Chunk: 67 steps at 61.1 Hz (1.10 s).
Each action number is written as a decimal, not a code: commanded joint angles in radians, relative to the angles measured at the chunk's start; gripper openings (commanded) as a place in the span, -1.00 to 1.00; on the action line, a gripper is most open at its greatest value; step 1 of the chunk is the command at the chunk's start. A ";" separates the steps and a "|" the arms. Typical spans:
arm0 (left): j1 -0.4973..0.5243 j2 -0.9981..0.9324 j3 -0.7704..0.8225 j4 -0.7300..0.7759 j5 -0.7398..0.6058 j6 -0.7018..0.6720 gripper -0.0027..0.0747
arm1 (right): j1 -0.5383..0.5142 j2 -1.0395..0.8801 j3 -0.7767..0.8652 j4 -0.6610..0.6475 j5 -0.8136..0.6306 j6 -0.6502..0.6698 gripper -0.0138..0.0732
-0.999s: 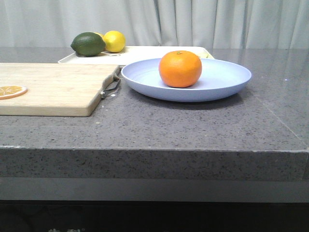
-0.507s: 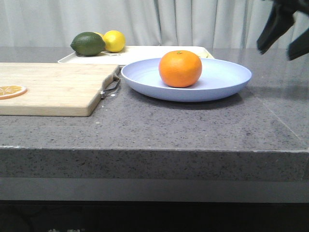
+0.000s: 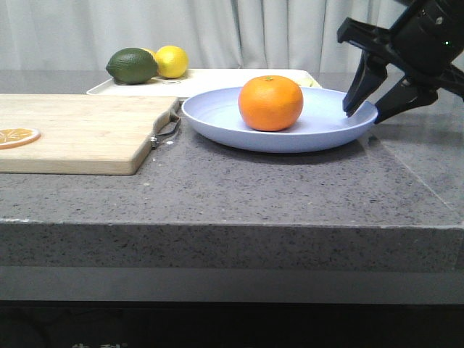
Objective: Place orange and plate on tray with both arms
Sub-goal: 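Grasp the blue plate rim with the right gripper and lift it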
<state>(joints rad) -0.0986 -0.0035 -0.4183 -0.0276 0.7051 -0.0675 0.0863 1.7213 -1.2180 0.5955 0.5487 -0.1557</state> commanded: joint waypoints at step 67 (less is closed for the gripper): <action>0.001 0.004 -0.021 -0.009 -0.091 -0.009 -0.98 | -0.001 -0.024 -0.245 0.255 0.154 -0.009 -0.94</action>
<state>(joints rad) -0.0986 -0.0035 -0.4183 -0.0276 0.7051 -0.0675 0.0863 1.7391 -1.3870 0.7548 0.7085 -0.1644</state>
